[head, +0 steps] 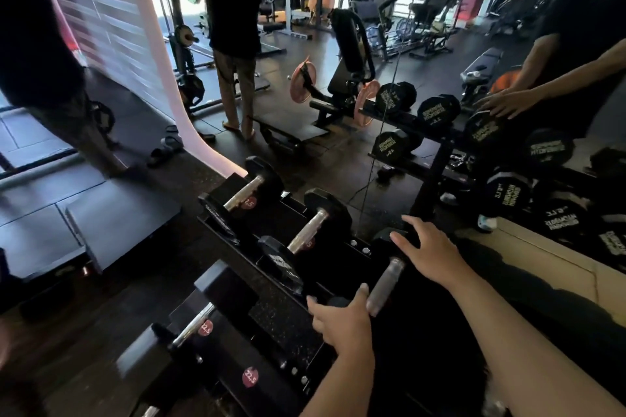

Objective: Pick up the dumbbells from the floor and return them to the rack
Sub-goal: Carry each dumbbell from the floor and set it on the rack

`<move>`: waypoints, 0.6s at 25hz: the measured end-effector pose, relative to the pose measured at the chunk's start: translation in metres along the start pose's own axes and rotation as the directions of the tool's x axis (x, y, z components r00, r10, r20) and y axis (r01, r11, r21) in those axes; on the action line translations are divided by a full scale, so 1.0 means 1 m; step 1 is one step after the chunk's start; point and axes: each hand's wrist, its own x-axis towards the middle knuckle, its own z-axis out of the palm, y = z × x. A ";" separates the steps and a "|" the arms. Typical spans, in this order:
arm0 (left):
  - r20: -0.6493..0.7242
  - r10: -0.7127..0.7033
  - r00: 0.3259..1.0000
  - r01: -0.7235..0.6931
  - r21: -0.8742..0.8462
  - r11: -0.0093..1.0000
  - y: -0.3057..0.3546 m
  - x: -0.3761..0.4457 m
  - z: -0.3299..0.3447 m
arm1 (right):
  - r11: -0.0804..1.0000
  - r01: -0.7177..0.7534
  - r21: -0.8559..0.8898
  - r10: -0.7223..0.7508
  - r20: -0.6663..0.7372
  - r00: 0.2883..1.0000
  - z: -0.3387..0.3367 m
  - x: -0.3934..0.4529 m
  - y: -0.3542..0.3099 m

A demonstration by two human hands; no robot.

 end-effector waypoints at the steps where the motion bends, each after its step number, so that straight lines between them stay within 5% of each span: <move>1: -0.016 0.025 1.000 -0.025 -0.005 1.000 0.004 0.000 -0.004 | 0.999 0.023 0.023 -0.023 -0.006 1.000 -0.003 -0.003 -0.004; 15: -0.164 0.163 0.973 -0.185 -0.130 0.974 0.113 0.057 -0.042 | 0.954 0.220 0.205 -0.214 -0.051 0.976 -0.005 0.063 -0.104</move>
